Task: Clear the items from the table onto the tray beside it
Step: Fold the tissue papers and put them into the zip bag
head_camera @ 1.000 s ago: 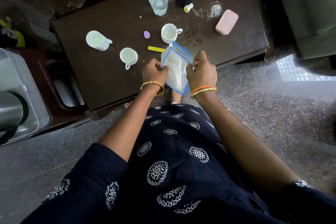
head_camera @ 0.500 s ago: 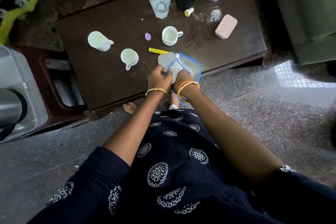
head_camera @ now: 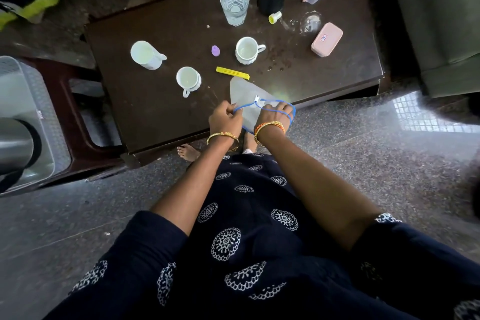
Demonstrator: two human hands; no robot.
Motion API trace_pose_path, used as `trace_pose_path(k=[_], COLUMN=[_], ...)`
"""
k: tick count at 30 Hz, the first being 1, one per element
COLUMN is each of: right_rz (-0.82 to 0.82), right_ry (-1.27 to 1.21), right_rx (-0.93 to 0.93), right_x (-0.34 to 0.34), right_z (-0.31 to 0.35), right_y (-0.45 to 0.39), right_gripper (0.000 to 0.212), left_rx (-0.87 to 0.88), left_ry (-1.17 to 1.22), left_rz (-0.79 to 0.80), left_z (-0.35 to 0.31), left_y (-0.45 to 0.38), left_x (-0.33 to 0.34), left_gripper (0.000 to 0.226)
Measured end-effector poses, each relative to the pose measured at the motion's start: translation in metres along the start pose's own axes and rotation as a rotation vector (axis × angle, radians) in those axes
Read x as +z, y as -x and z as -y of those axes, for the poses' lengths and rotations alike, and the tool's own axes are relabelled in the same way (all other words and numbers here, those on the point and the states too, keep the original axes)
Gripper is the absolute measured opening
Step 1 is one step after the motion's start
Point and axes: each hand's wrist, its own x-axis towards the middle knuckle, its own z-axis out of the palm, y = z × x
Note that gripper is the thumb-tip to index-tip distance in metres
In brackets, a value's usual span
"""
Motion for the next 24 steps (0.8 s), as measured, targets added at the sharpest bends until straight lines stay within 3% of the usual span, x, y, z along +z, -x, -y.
trace_pose_path(k=[2, 4, 8, 10, 12, 14, 16, 22, 24], right_rz=[-0.083, -0.044, -0.049, -0.111, -0.072, 0.029, 0.026, -0.024, -0.055], right_ry=[-0.132, -0.428, -0.909, -1.02, -0.969, -0.732, -0.594, -0.445, -0.549], right_rx=[-0.003, 0.003, 0.075, 0.122, 0.073, -0.018, -0.114, -0.411, -0.428], right_x=[0.0, 0.0, 0.001, -0.001, -0.011, -0.018, -0.026, -0.048, -0.058], right_z=[0.0, 0.003, 0.012, 0.018, 0.029, 0.037, 0.045, 0.061, 0.06], right_y=[-0.006, -0.007, 0.002, 0.003, 0.008, 0.013, 0.021, 0.064, 0.072], right_gripper=[0.024, 0.024, 0.051, 0.057, 0.051, 0.036, 0.022, 0.004, 0.015], left_rx=[-0.019, -0.047, -0.092, -0.113, -0.125, -0.135, -0.163, -0.226, -0.2], left_ry=[0.0, 0.005, 0.013, 0.014, 0.003, -0.051, -0.096, -0.153, -0.18], left_rz=[0.003, 0.006, 0.039, 0.074, 0.021, -0.014, -0.044, -0.121, -0.197], left_z=[0.003, 0.003, 0.001, -0.002, -0.004, -0.002, 0.003, 0.007, 0.008], left_y=[0.001, 0.0, 0.001, -0.001, -0.001, -0.005, -0.007, -0.015, -0.016], left_x=[0.0, -0.003, -0.003, -0.003, -0.016, -0.022, -0.029, -0.054, -0.06], left_gripper=[0.038, 0.038, 0.038, 0.038, 0.038, 0.038, 0.038, 0.016, 0.015])
